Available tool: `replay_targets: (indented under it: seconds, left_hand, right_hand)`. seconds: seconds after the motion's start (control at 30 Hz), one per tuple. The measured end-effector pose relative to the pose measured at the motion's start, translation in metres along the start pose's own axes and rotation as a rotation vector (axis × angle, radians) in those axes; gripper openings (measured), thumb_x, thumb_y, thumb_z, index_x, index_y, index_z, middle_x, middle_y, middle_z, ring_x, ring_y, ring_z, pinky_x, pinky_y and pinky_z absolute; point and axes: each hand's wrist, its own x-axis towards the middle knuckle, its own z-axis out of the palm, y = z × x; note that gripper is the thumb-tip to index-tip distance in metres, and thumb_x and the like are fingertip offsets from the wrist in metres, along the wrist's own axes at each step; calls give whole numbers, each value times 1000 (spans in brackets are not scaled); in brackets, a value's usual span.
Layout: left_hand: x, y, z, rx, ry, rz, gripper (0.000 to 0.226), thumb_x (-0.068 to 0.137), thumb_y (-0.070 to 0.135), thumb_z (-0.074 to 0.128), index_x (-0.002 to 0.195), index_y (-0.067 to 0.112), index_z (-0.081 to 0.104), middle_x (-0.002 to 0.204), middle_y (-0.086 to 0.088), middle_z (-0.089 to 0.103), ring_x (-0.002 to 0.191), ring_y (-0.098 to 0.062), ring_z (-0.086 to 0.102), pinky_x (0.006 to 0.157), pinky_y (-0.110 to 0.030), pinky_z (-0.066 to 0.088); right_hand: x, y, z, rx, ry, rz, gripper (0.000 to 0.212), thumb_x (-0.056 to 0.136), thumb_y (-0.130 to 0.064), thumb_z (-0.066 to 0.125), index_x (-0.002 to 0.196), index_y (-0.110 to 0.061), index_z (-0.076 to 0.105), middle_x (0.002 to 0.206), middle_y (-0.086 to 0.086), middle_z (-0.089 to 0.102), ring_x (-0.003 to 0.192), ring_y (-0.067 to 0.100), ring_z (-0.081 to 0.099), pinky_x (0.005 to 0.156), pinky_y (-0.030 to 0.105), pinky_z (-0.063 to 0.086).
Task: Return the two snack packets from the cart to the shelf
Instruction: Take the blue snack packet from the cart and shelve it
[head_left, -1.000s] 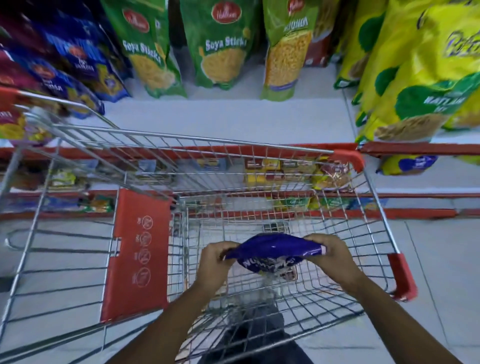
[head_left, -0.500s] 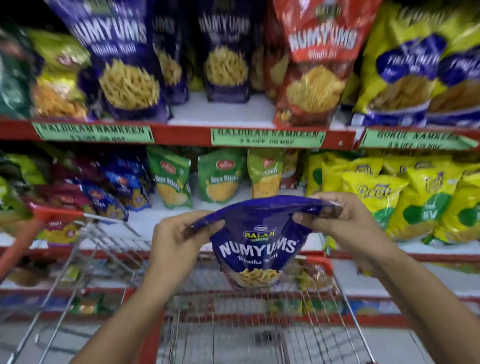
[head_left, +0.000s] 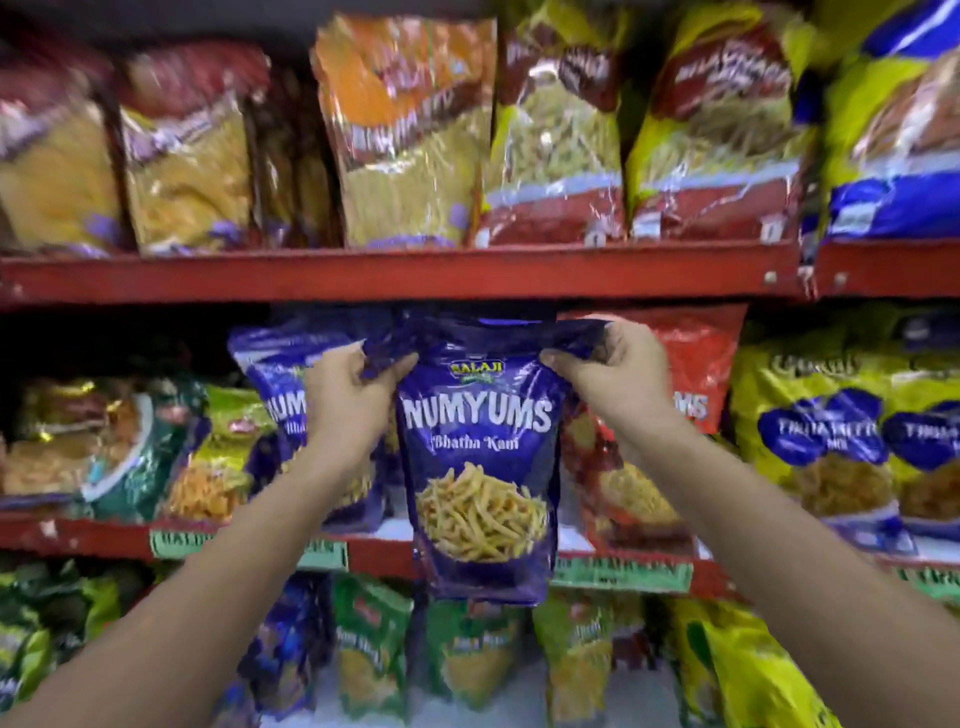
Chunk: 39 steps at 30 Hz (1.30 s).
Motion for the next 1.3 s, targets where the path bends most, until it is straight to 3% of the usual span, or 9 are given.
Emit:
replay_targets:
  seconds: [0.1,0.27,0.43,0.53,0.6,0.67,0.87,1.13,1.3]
  left_hand:
    - [27,-13,16,68,113,21,33,77,20,72,49,21,55,40,14,54,52,-3,39,52,-37,36]
    - [40,-57,42,84,177,-43,38,76,37,68,60,5,55,52,-3,51,58,-14,39,54,-45,38]
    - [35,-79,62,68,203,-149,35,82,28,67,57,14,47,47,-8,48,54,-22,38,57,-39,33]
    - [35,-88,71,-28,172,-222,19,84,27,64,87,9,60,80,-18,66,69,-25,55,69,-33,41]
    - [26,-94,77,-134,95,-290,33,86,25,62,113,9,54,102,-16,65,86,-20,59,76,-25,44]
    - [10,-105,83,-162,-14,-347,35,86,28,61,115,10,53,111,-17,65,94,-20,60,83,-25,46]
    - [-32,-118,78,-126,-211,-493,35,86,44,55,118,30,48,120,1,62,107,-16,57,93,-31,43]
    - [-57,-91,61,-153,-202,-475,27,89,42,51,111,31,40,120,10,53,102,-7,51,88,-27,38]
    - [-68,-78,51,-130,-202,-489,31,87,47,51,113,30,48,123,1,61,100,-10,56,88,-28,42]
  right_hand:
    - [28,17,26,-154,141,-77,23,63,-24,70,77,-41,66,77,0,75,77,25,70,73,46,56]
    - [36,57,55,-291,279,-39,15,79,-16,65,92,-23,69,84,10,75,81,33,67,67,37,48]
    - [33,83,73,-265,351,37,21,87,-15,60,106,-19,64,93,13,73,88,35,65,66,33,36]
    - [31,94,76,-220,300,52,40,88,-30,61,124,-20,49,105,15,69,93,35,63,69,30,36]
    - [23,103,80,-180,222,86,58,88,-38,59,137,-21,35,124,13,63,110,30,60,81,28,39]
    - [12,115,84,-115,181,179,69,88,-41,58,144,-19,25,138,12,54,124,28,53,94,27,37]
    - [-13,133,83,22,55,464,43,89,-52,47,123,-27,51,108,-1,65,94,18,56,81,28,38]
    - [-31,129,81,7,43,441,31,84,-59,50,96,-31,60,107,-2,70,99,18,64,92,42,51]
    - [-43,108,72,33,-38,473,31,86,-57,48,103,-33,55,113,-4,66,103,17,61,92,35,47]
